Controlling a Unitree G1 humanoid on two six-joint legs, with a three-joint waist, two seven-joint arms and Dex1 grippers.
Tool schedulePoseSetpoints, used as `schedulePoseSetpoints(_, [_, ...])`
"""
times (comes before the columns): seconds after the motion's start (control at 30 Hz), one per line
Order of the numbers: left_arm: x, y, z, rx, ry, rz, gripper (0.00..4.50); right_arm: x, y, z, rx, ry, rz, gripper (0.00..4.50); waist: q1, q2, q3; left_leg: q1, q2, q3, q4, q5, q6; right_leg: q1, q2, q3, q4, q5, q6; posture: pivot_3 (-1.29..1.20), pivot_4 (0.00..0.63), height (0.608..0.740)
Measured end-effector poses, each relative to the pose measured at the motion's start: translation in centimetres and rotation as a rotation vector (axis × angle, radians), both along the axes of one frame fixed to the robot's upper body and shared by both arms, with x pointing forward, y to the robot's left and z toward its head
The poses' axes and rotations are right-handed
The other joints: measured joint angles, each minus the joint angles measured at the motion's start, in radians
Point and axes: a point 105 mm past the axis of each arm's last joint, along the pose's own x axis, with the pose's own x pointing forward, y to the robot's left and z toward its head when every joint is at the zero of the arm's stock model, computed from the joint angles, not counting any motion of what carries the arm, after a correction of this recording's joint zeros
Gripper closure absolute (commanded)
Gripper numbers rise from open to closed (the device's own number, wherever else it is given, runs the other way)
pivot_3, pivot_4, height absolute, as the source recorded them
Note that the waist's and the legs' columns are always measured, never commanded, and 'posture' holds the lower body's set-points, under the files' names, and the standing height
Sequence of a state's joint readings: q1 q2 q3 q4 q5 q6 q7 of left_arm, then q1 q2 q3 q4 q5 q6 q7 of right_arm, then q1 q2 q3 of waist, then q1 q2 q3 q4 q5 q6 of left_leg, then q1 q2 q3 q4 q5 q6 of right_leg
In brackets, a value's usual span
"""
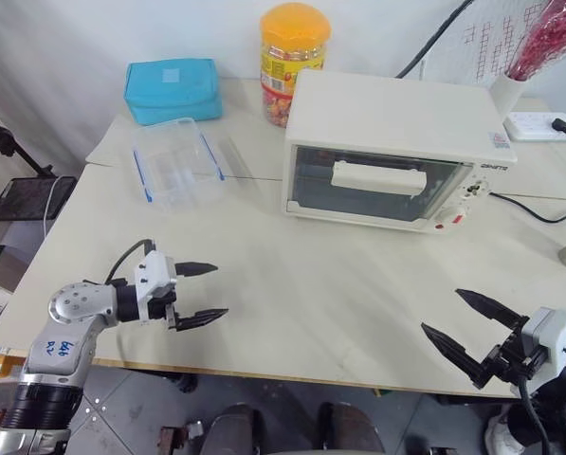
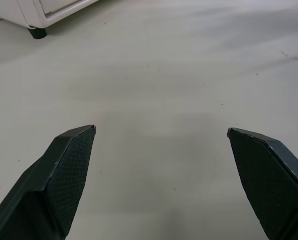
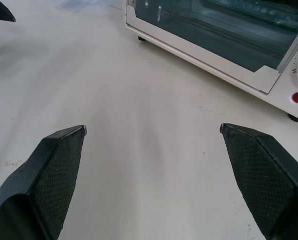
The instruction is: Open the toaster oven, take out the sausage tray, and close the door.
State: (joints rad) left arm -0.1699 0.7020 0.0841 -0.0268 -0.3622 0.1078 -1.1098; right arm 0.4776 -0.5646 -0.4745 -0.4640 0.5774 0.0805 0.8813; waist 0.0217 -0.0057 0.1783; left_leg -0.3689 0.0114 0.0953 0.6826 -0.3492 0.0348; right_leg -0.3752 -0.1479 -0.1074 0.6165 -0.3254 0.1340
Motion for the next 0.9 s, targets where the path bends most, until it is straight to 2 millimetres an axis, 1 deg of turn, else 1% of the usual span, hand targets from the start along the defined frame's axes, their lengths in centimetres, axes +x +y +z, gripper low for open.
schedulePoseSetpoints(0.07, [-0.1,0.0,0.1,0.004,0.000,-0.016,0.01,0.6,0.0,0.5,0.028,-0.016,-0.013,0.00,0.000,0.000,0.000,0.000,0.000,0.000,0.000,0.000,0.000,0.000,0.000,0.000,0.000,0.000,0.000,0.00,0.150,0.740])
schedulePoseSetpoints(0.1, [0.0,-0.1,0.3,-0.009,0.021,-0.021,0.01,1.2,0.0,1.1,0.064,-0.031,-0.022,0.00,-0.002,0.000,0.000,0.000,0.000,0.000,0.000,0.000,0.000,0.000,0.000,0.000,0.001,0.000,0.000,0.00,0.150,0.740])
schedulePoseSetpoints(0.13, [0.3,-0.4,1.0,-0.039,0.038,-0.026,0.01,1.9,0.1,1.9,0.105,-0.049,-0.027,0.00,-0.004,0.000,0.000,0.000,0.000,0.000,0.001,0.000,0.000,0.000,0.000,0.000,0.001,0.000,0.000,0.00,0.150,0.740])
schedulePoseSetpoints(0.23, [1.0,-1.3,4.1,-0.172,0.082,-0.053,0.01,3.7,0.7,4.2,0.198,-0.082,-0.014,0.00,-0.004,0.000,0.000,0.000,0.001,-0.001,0.001,0.001,0.000,0.000,0.000,0.001,0.002,0.000,0.000,0.00,0.150,0.740])
schedulePoseSetpoints(0.3, [1.5,-1.7,7.0,-0.286,0.098,-0.083,0.01,5.6,1.0,6.1,0.215,-0.111,0.012,0.00,-0.008,0.000,0.000,0.000,0.000,-0.001,0.001,0.001,0.000,0.000,0.000,0.000,0.002,0.000,-0.001,0.00,0.150,0.740])
schedulePoseSetpoints(0.37, [1.6,-2.0,8.4,-0.325,0.097,-0.104,0.01,6.9,1.4,7.3,0.220,-0.127,0.034,0.00,-0.011,0.000,0.000,0.000,0.000,-0.001,0.001,0.001,0.000,0.000,0.000,-0.001,0.002,0.000,-0.001,0.00,0.150,0.740])
schedulePoseSetpoints(0.43, [1.8,-2.5,8.7,-0.349,0.103,-0.109,0.01,8.3,1.5,7.8,0.228,-0.118,0.050,0.00,-0.016,0.000,0.000,-0.001,0.000,-0.001,0.001,0.001,0.000,0.000,0.001,-0.002,0.002,0.000,0.000,0.00,0.150,0.740])
schedulePoseSetpoints(0.53, [2.0,-3.2,8.4,-0.381,0.111,-0.106,0.01,10.6,2.2,7.6,0.216,-0.090,0.071,0.00,-0.022,0.000,0.000,-0.002,-0.001,-0.001,0.001,0.001,0.001,-0.001,0.001,-0.003,0.001,0.000,0.000,0.00,0.150,0.740])
schedulePoseSetpoints(0.6, [2.2,-3.4,8.3,-0.392,0.109,-0.097,0.01,11.8,2.8,7.6,0.175,-0.085,0.093,0.00,-0.023,0.000,0.000,-0.002,-0.001,-0.001,0.001,0.001,0.001,-0.001,0.001,-0.003,0.001,0.000,0.000,0.00,0.150,0.740])
schedulePoseSetpoints(0.67, [2.2,-3.5,8.3,-0.391,0.101,-0.091,0.01,12.5,3.3,8.0,0.155,-0.096,0.114,0.00,-0.022,0.000,0.000,-0.002,-0.001,-0.002,0.001,0.001,0.001,-0.001,0.001,-0.003,0.002,0.000,0.000,0.00,0.150,0.740])
schedulePoseSetpoints(0.8, [1.9,-3.7,8.2,-0.388,0.095,-0.080,0.01,13.1,3.8,8.2,0.150,-0.117,0.144,0.00,-0.022,0.000,0.000,-0.002,-0.001,-0.001,0.001,0.001,0.001,-0.001,0.000,-0.003,0.001,0.000,0.000,0.00,0.150,0.740])
schedulePoseSetpoints(0.9, [2.0,-3.6,8.0,-0.396,0.097,-0.062,0.01,12.9,4.5,8.6,0.154,-0.132,0.193,0.00,-0.022,0.000,0.000,-0.002,-0.001,-0.002,0.001,0.001,0.001,-0.001,0.001,-0.003,0.002,0.000,0.000,0.00,0.150,0.740])
